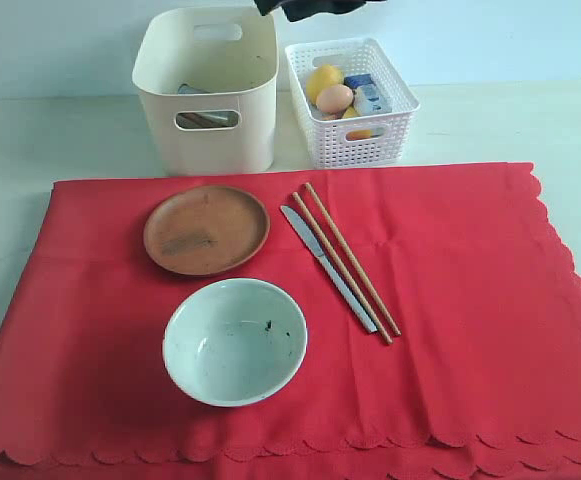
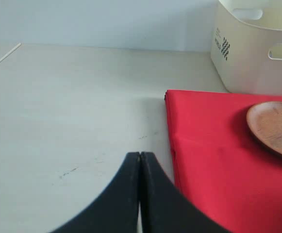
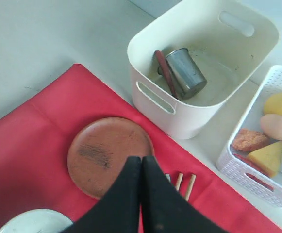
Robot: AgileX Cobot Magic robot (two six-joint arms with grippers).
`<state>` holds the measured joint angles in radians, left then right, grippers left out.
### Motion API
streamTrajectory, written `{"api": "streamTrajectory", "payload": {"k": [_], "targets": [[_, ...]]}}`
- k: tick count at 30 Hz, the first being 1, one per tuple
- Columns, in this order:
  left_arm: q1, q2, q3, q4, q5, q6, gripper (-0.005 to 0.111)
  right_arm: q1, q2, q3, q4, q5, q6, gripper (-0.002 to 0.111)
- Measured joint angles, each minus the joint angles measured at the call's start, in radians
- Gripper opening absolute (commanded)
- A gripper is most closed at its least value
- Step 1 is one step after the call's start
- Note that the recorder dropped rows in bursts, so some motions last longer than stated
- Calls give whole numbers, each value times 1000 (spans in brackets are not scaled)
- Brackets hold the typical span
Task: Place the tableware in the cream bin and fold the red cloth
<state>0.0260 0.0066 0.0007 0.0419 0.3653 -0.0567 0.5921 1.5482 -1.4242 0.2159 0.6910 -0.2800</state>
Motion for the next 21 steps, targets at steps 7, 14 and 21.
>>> {"api": "streamTrajectory", "payload": {"k": [7,14,21], "targets": [[0,0,0,0,0,0,0,0,-89,57,-109,0,72,0],[0,48,-84,0,9,0,0,0,-219,153,-239,13,164,0],[0,213,-210,0,9,0,0,0,-353,258,-342,23,249,0]]}}
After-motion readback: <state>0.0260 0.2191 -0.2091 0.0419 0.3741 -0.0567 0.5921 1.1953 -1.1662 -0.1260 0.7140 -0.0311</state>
